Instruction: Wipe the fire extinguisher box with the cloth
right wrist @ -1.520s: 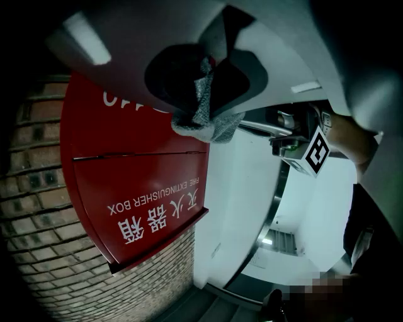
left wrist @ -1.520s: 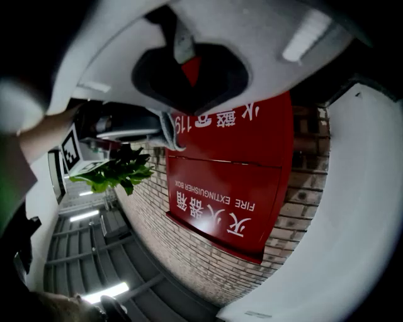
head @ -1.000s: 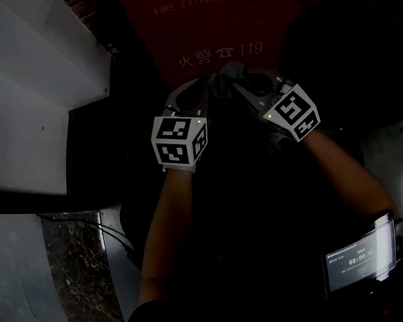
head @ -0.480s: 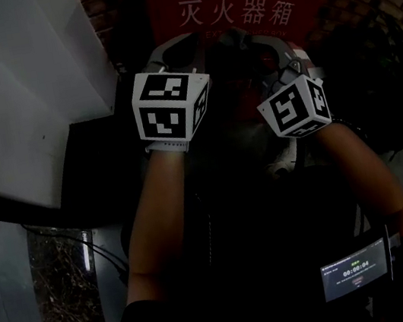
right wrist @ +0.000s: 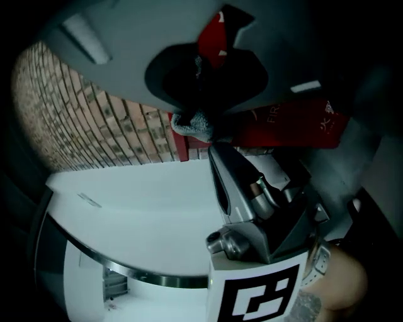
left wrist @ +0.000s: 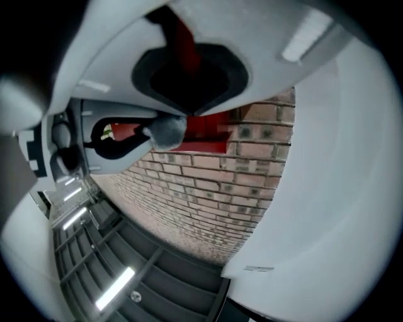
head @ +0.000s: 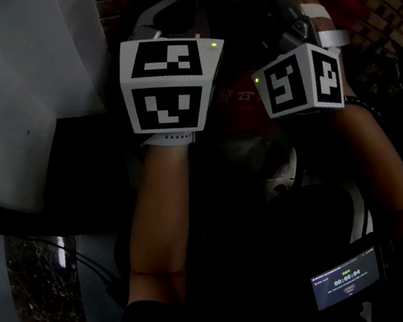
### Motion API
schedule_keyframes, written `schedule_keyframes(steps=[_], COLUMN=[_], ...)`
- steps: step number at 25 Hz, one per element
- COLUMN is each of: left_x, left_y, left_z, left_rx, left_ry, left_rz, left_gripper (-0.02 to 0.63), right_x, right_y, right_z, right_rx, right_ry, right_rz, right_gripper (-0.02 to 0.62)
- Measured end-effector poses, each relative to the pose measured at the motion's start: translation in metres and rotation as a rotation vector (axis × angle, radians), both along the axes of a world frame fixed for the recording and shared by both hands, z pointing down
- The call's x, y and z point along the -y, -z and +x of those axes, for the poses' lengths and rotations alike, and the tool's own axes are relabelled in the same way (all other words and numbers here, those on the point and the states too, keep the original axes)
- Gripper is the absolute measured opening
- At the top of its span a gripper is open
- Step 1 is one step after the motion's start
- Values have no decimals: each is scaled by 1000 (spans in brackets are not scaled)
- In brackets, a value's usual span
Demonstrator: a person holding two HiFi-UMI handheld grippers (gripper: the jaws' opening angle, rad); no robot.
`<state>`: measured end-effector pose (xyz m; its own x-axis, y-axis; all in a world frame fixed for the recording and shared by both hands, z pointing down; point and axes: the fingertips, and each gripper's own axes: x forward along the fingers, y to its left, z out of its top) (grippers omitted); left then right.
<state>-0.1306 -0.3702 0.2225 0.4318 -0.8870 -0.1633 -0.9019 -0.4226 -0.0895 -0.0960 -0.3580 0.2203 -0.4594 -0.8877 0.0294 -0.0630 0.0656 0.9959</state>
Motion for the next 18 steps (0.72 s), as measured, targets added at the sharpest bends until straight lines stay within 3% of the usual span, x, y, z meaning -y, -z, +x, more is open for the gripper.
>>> schedule_keyframes(steps=[5, 9, 18], left_x=[8, 10, 4], left_y=[-4, -8, -14], left_z=[-9, -7, 37], left_rx=[-9, -4, 8], left_ry=[20, 30, -41], left_rz=[-4, -10, -2], left_gripper=[0, 0, 0], right_x=[13, 15, 15], right_y=[-3, -5, -2], right_z=[-27, -30, 11], right_rx=[-81, -87, -77], right_ry=[-21, -33, -95], right_rz=[6, -11, -2], right_gripper=[34, 34, 34])
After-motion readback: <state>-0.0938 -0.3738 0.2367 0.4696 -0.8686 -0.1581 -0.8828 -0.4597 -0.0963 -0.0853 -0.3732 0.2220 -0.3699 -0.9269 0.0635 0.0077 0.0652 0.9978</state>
